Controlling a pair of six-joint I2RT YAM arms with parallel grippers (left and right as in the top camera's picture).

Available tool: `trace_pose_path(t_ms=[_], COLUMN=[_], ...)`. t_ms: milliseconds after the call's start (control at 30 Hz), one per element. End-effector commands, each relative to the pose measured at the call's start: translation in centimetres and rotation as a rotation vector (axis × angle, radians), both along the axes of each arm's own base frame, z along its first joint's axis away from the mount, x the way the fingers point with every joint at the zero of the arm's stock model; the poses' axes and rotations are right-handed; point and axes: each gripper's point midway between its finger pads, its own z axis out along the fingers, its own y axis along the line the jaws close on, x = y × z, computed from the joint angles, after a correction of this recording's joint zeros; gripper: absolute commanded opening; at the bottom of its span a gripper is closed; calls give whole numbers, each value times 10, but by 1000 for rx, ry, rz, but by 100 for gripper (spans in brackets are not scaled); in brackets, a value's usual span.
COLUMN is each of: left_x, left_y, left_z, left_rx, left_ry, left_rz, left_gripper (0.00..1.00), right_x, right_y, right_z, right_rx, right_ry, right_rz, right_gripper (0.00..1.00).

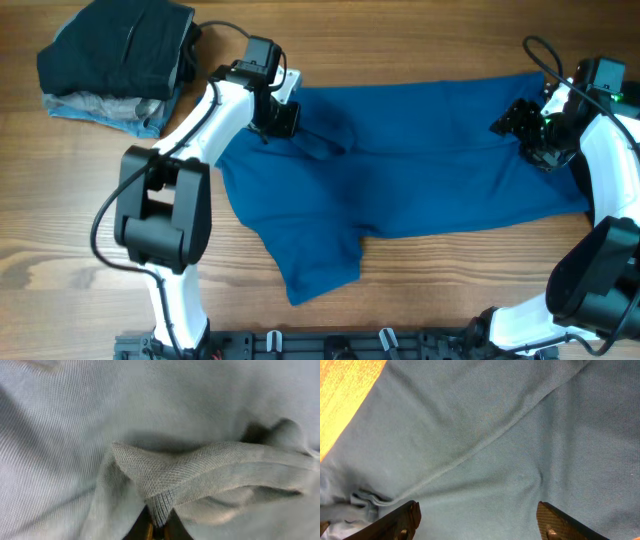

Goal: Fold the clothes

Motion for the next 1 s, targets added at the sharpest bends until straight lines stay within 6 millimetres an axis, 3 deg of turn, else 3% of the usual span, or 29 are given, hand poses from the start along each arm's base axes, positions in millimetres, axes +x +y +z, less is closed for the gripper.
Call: trace_pose_path(t_ms=[0, 167, 300, 467, 633, 667, 700, 733, 800, 967], left_x=[-14, -60, -86, -113, -148, -150, -151, -152, -152, -159], left_y=[7, 21, 28, 13, 20, 21, 22, 22, 22, 23], left_z=[16, 10, 11, 20, 29, 30, 30, 30, 31, 38], left_rx=[15, 73, 104, 26, 74, 78, 80, 80, 80, 80], left_ry=[41, 236, 350, 475, 619, 631, 636, 637, 639, 662], left_rz=[7, 16, 50, 41, 40, 41, 41, 41, 42, 43], left_gripper=[4, 4, 4, 4, 4, 7, 36, 50, 56, 58], right_x=[-1, 0, 0, 0, 0, 0, 0, 0, 0, -3], right_y=[1, 1, 1, 1, 1, 1, 1, 1, 1, 2], right_z=[2, 2, 2, 2, 2, 2, 2, 2, 2, 2], right_rx=[10, 3, 2, 2, 2, 2, 2, 2, 2, 6], right_ry=[-8, -13, -14, -15, -13, -13, -13, -13, -13, -3], right_rz=[3, 23, 23, 23, 23, 23, 23, 23, 23, 24], right_gripper=[79, 79, 79, 80, 80, 80, 80, 81, 81, 82])
